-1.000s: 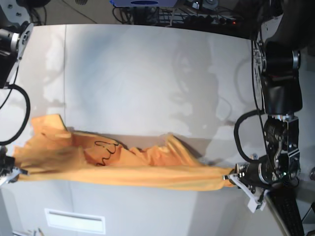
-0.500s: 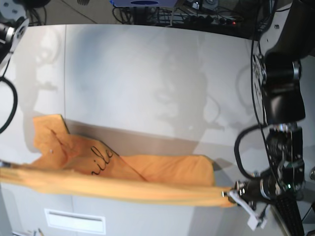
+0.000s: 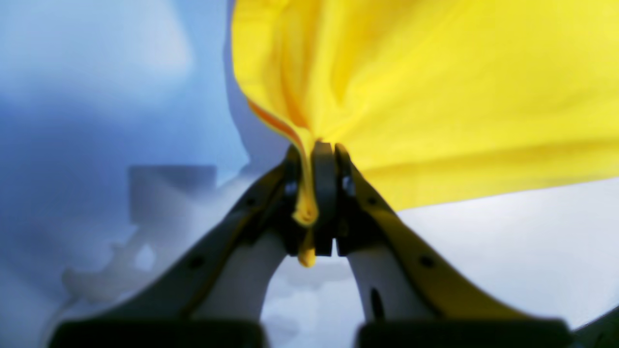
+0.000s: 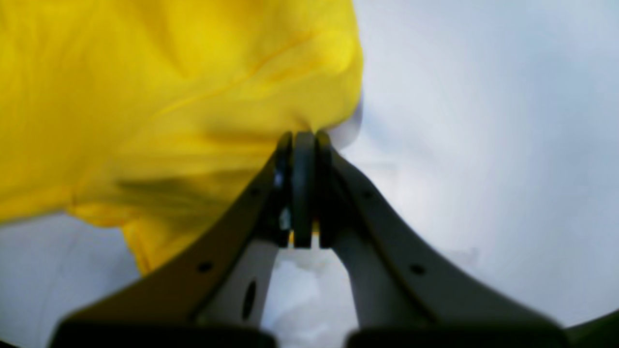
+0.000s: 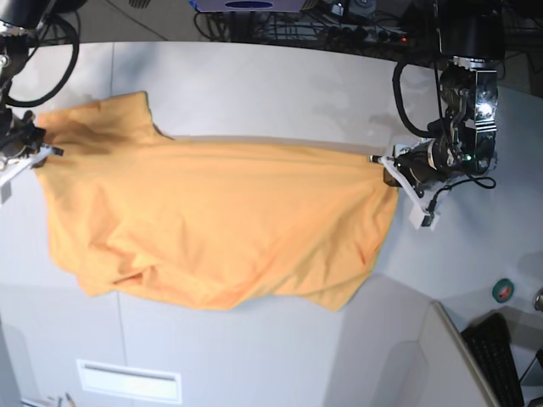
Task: Layout the t-shirt on the table in an organized manner, then fold the t-shirt properly
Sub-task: 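Release the shirt with the left gripper and raise it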
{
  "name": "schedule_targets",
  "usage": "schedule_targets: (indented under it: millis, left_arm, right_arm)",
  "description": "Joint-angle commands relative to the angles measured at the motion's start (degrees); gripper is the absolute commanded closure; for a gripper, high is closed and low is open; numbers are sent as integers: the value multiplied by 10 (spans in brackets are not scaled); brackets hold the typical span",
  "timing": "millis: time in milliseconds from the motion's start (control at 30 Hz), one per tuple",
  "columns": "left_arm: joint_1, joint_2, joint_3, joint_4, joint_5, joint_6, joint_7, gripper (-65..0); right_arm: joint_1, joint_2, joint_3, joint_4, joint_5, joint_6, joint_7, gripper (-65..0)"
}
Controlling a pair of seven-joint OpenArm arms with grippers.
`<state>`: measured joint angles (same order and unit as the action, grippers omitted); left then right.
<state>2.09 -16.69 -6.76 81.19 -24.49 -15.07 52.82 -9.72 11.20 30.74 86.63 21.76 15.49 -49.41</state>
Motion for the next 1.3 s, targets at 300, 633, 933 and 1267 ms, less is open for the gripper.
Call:
schedule_targets:
  millis: [300, 633, 933, 1267]
  left_arm:
    - [5, -1, -9, -46, -5, 1, -9, -204]
    - [109, 11, -167, 105, -21, -4, -9, -576]
    - [140, 23, -230, -6, -137, -139, -23, -571]
    - [142, 28, -185, 32, -137, -155, -46, -150]
  right_arm:
    - [17, 10, 2, -60, -1, -1, 37, 0]
    - [4, 9, 2, -55, -1, -1, 36, 0]
    - [4, 5, 2, -55, -1, -1, 36, 0]
    - [4, 8, 2, -55, -1, -1, 36, 0]
